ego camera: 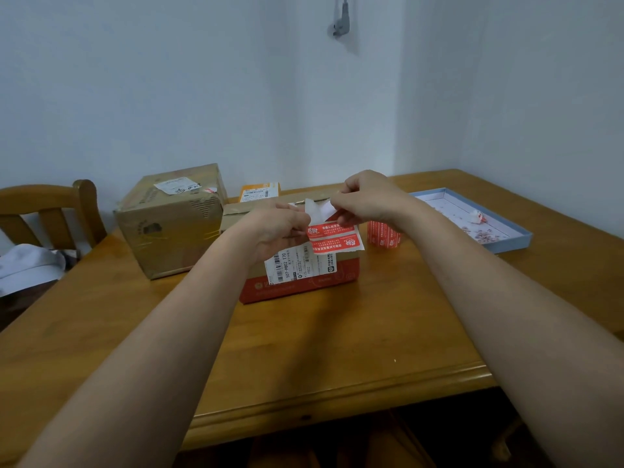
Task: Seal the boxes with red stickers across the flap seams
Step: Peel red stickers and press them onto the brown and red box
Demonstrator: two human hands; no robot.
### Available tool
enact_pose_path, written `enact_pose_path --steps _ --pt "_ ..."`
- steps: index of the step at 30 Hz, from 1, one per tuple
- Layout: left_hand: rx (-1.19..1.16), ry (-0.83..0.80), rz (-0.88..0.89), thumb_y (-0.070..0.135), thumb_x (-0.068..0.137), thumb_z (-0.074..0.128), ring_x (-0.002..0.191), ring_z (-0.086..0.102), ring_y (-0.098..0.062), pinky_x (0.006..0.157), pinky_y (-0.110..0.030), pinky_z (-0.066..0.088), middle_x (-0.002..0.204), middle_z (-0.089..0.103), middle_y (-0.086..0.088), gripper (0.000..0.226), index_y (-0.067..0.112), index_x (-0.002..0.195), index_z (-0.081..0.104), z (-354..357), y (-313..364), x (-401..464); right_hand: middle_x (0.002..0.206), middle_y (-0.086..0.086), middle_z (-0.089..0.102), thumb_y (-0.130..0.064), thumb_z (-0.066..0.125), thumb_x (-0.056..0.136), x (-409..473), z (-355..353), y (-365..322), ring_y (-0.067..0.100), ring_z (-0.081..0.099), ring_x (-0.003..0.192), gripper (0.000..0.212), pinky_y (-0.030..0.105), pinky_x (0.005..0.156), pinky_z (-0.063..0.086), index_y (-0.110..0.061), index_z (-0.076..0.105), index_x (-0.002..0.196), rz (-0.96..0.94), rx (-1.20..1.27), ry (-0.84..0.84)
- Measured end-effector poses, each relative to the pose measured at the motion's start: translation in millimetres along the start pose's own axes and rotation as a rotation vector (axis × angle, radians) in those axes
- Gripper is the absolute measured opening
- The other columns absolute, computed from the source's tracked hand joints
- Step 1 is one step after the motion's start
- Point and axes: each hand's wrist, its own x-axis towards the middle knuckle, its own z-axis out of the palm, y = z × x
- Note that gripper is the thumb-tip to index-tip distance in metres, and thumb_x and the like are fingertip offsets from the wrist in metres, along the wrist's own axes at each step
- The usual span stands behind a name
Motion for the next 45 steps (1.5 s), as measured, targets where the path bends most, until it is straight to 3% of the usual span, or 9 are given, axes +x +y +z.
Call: enact_pose_path --steps 4,13,17,21,25,31,35,41,45 --pt "0.099 -0.037 -0.017 -0.006 0.088 0.059 0.092 0.067 -0.025 0.08 -0.031 0.057 0.104 0.067 -0.018 0.017 0.001 0.104 0.057 -1.6 -4.8 0.6 0.084 0.011 0.075 -0.005 0.056 0.09 -4.0 1.4 1.8 0.012 0.068 0.067 0.014 0.021 0.065 0.058 0.002 0.063 0.1 -0.012 0.024 -0.07" --pt "0.116 -0.014 -0.042 0.0 0.089 0.062 0.094 0.066 -0.027 0.089 -0.036 0.054 0.105 0.068 -0.021 0.018 0.002 0.104 0.054 -1.1 -10.2 4.1 0.086 0.011 0.074 -0.018 0.06 0.095 -2.0 3.9 5.9 0.014 0.067 0.067 0.018 0.023 0.063 0.056 -0.003 0.061 0.104 -0.024 0.081 -0.117" --pt "0.064 -0.032 -0.04 0.002 0.09 0.061 0.087 0.065 -0.024 0.076 -0.029 0.054 0.095 0.067 -0.017 0.014 0.002 0.103 0.054 -1.7 -12.1 4.8 0.09 0.01 0.073 -0.017 0.075 0.083 -2.3 3.7 13.4 0.017 0.07 0.077 0.02 0.029 0.075 0.058 -0.006 0.066 0.097 -0.055 0.029 -0.133" --pt "0.033 -0.048 -0.035 0.002 0.089 0.063 0.091 0.066 -0.024 0.077 -0.03 0.056 0.099 0.067 -0.017 0.02 -0.001 0.108 0.056 -0.9 -13.3 7.0 0.087 -0.002 0.071 -0.021 0.083 0.074 -1.4 3.1 14.2 0.01 0.068 0.083 0.017 0.027 0.08 0.056 -0.016 0.072 0.087 -0.081 -0.102 -0.124" --pt "0.001 -0.079 -0.026 0.0 0.089 0.063 0.085 0.065 -0.022 0.077 -0.03 0.056 0.093 0.068 -0.015 0.014 0.001 0.101 0.056 0.7 -12.5 6.5 0.081 -0.007 0.069 -0.022 0.08 0.078 -2.1 4.3 13.8 0.004 0.065 0.076 0.011 0.015 0.066 0.048 -0.018 0.073 0.085 -0.102 -0.083 -0.121" --pt "-0.006 -0.086 -0.033 0.001 0.089 0.064 0.093 0.065 -0.022 0.082 -0.03 0.056 0.102 0.068 -0.016 0.028 -0.001 0.115 0.055 1.8 -11.9 7.1 0.083 -0.009 0.069 -0.02 0.068 0.088 -0.7 4.8 14.6 0.003 0.065 0.073 0.004 0.014 0.063 0.049 -0.022 0.07 0.085 -0.105 -0.093 -0.107" --pt "0.012 -0.084 -0.036 -0.001 0.09 0.062 0.091 0.066 -0.024 0.083 -0.032 0.056 0.098 0.068 -0.017 0.015 0.0 0.104 0.055 3.5 -12.3 6.3 0.09 -0.002 0.07 -0.021 0.067 0.089 2.7 5.3 18.7 0.011 0.065 0.08 0.013 0.022 0.072 0.051 -0.011 0.072 0.096 -0.089 -0.129 -0.098" --pt "0.071 -0.086 -0.041 -0.001 0.09 0.062 0.087 0.067 -0.024 0.074 -0.03 0.056 0.1 0.068 -0.019 0.021 -0.004 0.109 0.056 4.2 -9.9 6.2 0.09 0.003 0.068 -0.022 0.066 0.089 3.2 6.4 23.1 0.014 0.06 0.076 0.011 0.033 0.075 0.051 -0.013 0.07 0.086 -0.083 -0.143 -0.093" --pt "0.092 -0.091 -0.035 -0.002 0.09 0.061 0.084 0.068 -0.024 0.073 -0.029 0.057 0.096 0.069 -0.018 0.017 -0.005 0.107 0.057 5.6 -8.6 4.8 0.09 0.003 0.068 -0.022 0.064 0.091 1.5 5.6 22.1 0.013 0.06 0.077 0.013 0.031 0.075 0.051 -0.011 0.07 0.089 -0.083 -0.152 -0.088"
